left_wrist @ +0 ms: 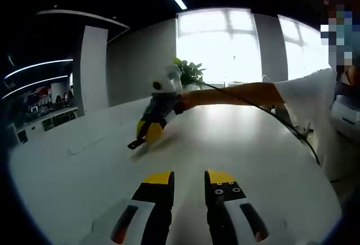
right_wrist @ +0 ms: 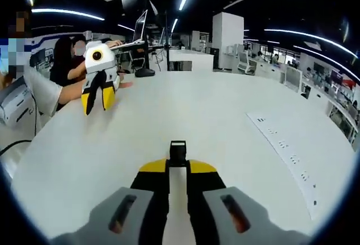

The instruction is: Snap the two parts of the plastic buckle together until the buckle closes and remains connected.

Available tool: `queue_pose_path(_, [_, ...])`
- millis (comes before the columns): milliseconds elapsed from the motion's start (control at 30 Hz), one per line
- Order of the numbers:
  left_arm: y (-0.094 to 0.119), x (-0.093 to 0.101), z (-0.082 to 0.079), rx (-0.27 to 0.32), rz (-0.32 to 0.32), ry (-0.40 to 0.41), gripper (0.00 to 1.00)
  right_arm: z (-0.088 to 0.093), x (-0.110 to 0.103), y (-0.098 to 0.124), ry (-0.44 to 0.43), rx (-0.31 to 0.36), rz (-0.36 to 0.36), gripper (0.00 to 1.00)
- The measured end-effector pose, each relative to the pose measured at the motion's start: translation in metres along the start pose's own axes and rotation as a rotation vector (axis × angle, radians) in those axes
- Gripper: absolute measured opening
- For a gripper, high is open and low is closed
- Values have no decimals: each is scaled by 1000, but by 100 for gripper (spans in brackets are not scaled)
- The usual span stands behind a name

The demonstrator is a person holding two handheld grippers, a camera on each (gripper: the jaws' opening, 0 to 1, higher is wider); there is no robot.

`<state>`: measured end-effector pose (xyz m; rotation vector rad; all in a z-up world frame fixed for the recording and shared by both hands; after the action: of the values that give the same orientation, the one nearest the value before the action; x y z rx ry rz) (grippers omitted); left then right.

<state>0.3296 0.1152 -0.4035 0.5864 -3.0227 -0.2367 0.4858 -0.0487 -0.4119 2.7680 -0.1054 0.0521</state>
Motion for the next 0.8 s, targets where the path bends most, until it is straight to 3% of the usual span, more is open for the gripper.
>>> queue_pose_path(300, [-1, 1, -1, 1, -6, -1, 21, 7, -10, -7, 2, -37, -18, 8])
queue_pose_path(800, [-2, 2, 1, -9, -8, -6, 21, 15, -7, -4, 14, -58, 4, 10])
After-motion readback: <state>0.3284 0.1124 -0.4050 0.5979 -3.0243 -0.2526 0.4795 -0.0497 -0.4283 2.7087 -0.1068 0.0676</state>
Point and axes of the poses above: the point that each gripper's makers call its tool centre point, and the gripper's own axes: y roughly backward along the fingers, x roughly to its right, z roughly out of its underside, the point moved 5 cm from there along y, roughly backward along the fingers, and after that the axes turned 9 degrees about x, right-handed, at the moved point
